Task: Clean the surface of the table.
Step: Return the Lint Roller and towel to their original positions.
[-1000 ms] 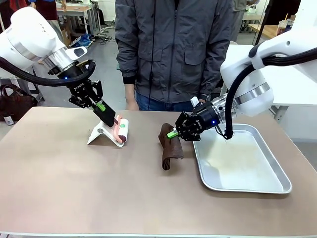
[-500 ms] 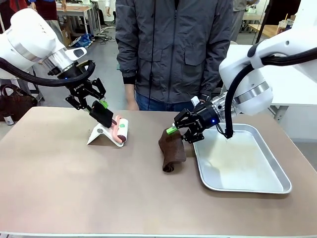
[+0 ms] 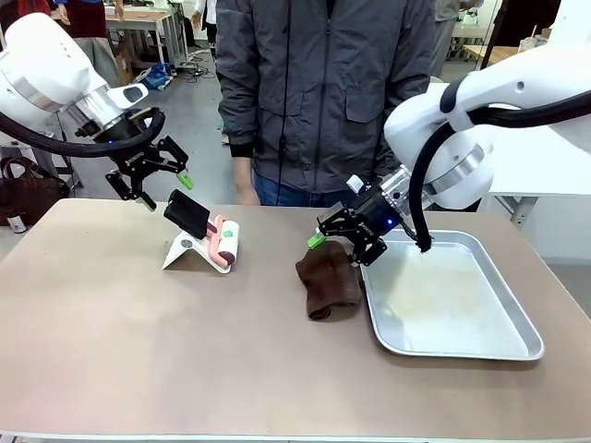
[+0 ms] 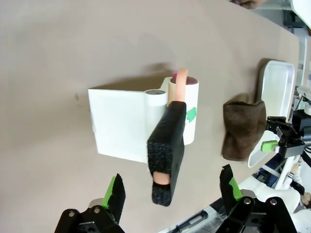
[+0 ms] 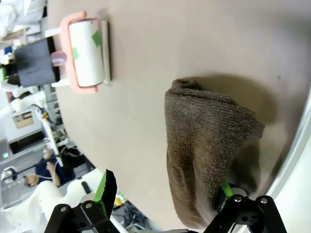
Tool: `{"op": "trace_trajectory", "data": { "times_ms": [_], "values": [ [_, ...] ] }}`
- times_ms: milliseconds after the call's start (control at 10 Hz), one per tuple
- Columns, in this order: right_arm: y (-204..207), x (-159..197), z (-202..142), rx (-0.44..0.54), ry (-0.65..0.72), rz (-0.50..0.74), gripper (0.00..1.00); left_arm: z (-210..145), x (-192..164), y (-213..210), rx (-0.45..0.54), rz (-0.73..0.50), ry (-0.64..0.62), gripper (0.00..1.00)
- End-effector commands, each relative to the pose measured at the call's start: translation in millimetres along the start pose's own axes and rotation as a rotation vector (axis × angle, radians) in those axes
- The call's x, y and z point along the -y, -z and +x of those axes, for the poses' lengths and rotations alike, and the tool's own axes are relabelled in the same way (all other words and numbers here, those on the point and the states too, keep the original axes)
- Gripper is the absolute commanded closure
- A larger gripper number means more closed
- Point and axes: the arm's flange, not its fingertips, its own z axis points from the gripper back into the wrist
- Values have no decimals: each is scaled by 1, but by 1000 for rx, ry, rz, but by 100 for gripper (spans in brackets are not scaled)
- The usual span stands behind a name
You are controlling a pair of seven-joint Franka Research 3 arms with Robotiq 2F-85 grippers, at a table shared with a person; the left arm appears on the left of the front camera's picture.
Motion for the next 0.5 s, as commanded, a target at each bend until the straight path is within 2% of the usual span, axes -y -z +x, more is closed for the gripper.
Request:
{"op": "trace_trajectory", "data": {
  "times_ms": [0, 100, 200, 300, 400],
  "values": [
    [3, -15, 6, 61, -16, -113, 0, -11, -9, -14, 25, 15, -35, 0],
    [-3, -19, 0, 92, -52, -119, 0, -18, -16, -24, 48, 1, -44, 0],
    [-11, -21, -6, 65, -131, -81, 0, -26, -22, -35, 77, -23, -51, 0],
    [-23, -21, -12, 139, -167, -67, 0, -38, -27, -45, 113, -61, -65, 0],
    [-32, -24, -19, 164, -234, 8, 0, -53, -29, -53, 136, -93, -58, 0]
  ]
}}
